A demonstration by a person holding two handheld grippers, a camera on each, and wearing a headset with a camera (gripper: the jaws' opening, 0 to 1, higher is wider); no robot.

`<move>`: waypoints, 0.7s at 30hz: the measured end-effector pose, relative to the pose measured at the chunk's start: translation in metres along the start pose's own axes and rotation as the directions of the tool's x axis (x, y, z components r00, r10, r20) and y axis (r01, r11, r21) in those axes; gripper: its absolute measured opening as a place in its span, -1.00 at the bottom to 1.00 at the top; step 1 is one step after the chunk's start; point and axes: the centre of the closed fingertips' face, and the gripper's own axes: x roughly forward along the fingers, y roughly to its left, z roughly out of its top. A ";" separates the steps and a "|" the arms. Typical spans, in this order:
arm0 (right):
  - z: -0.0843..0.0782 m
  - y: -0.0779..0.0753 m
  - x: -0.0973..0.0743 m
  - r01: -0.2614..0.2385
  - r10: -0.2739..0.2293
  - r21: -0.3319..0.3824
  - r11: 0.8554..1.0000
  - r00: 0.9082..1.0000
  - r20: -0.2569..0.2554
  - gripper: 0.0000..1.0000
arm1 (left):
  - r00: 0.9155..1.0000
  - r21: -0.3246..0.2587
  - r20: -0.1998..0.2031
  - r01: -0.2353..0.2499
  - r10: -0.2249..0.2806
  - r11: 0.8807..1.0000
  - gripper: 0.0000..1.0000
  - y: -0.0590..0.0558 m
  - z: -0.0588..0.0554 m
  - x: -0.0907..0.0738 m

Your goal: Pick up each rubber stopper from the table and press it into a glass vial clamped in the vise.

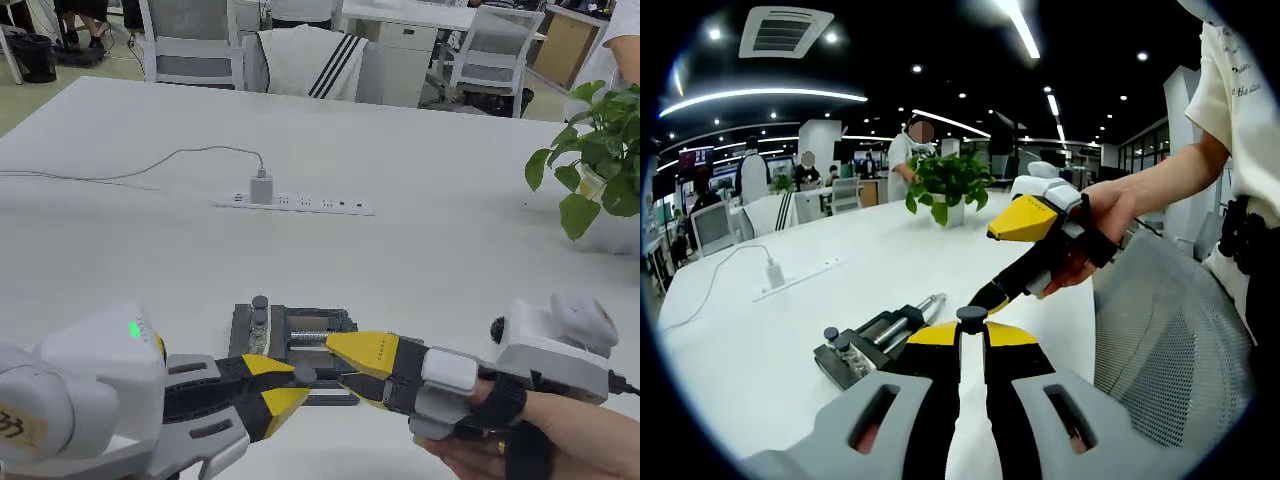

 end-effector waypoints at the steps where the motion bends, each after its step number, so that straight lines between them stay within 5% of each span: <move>1: 0.001 0.001 0.000 0.000 0.000 -0.015 1.000 1.000 -0.003 0.26 | 1.000 0.000 -0.001 0.000 0.000 1.000 -0.91 0.000 0.000 0.000; 7: -0.002 0.000 -0.001 0.027 -0.036 -0.147 0.989 0.998 -0.058 0.39 | 1.000 0.000 -0.007 -0.001 0.001 1.000 -0.91 0.001 -0.002 -0.001; 12: -0.005 0.001 -0.001 0.034 -0.073 -0.299 0.954 0.990 -0.123 0.43 | 1.000 0.000 -0.017 0.002 -0.002 1.000 -0.91 0.000 -0.005 -0.002; 17: -0.007 0.003 -0.002 0.019 -0.132 -0.466 0.884 0.969 -0.210 0.39 | 0.999 0.001 -0.032 0.013 -0.013 1.000 -0.91 -0.003 -0.009 -0.002; 21: -0.009 0.005 -0.002 -0.015 -0.200 -0.598 0.801 0.936 -0.291 0.29 | 0.999 0.004 -0.043 0.019 -0.019 1.000 -0.91 -0.004 -0.012 -0.002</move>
